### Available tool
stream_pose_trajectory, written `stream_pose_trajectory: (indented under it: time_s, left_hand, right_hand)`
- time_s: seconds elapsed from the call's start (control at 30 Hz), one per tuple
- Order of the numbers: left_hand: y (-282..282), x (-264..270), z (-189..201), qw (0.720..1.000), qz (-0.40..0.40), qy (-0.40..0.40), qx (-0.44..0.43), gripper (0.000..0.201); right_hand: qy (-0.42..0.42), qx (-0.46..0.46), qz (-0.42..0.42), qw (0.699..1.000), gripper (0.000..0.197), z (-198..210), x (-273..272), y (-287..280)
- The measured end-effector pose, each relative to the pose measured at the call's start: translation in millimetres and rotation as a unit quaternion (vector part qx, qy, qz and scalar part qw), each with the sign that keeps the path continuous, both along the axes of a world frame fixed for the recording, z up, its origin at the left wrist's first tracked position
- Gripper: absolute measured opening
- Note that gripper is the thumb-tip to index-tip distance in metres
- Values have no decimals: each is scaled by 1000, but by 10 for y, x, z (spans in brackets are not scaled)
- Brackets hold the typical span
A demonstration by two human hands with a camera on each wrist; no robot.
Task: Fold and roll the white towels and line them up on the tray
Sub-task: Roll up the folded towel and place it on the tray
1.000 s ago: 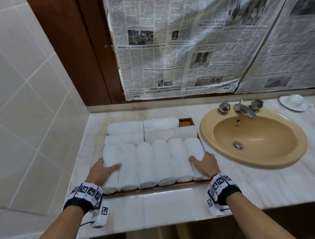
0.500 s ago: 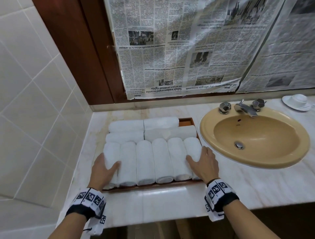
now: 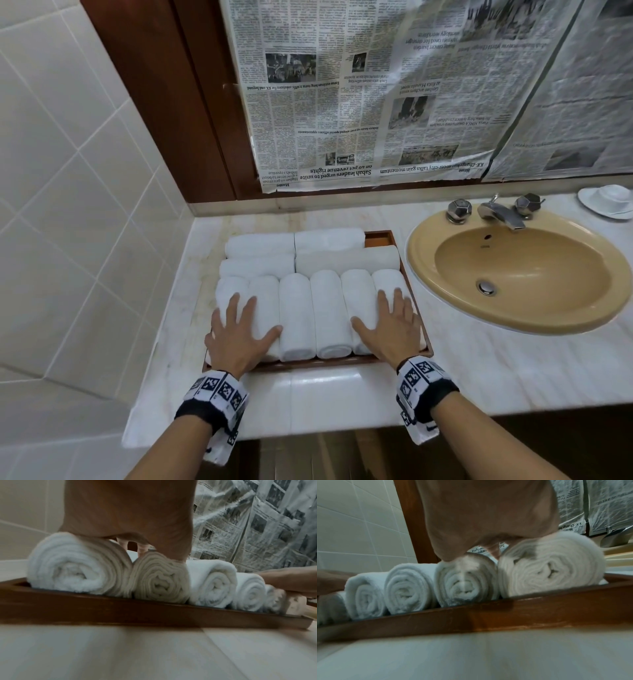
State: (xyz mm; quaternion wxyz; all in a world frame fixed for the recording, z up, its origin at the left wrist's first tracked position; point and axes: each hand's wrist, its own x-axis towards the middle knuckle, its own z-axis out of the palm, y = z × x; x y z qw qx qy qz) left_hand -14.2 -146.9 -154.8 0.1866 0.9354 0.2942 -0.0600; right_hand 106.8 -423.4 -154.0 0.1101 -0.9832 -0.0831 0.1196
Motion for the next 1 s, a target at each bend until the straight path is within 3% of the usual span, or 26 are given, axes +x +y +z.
stream_pose_trajectory:
  time_s: [0.17, 0.37, 0.57, 0.8, 1.0]
  left_hand:
    - [182, -129, 29, 996, 8, -57, -75, 90]
    - [273, -286, -24, 975, 70, -96, -188, 112]
    - [270, -255, 16, 972, 89, -92, -196, 116]
    - [67, -394, 33, 965, 143, -84, -202, 115]
    - [-313, -527, 45, 952, 216, -92, -197, 110]
  right_hand:
    - [25, 102, -35, 994, 100, 72, -19, -280]
    - [78, 161, -85, 980, 110, -45, -205, -554]
    - [94, 198, -93, 971, 116, -91, -136, -524]
    - [99, 220, -44, 969, 123, -40, 149, -575]
    - [99, 225, 29, 969, 112, 13, 563, -540]
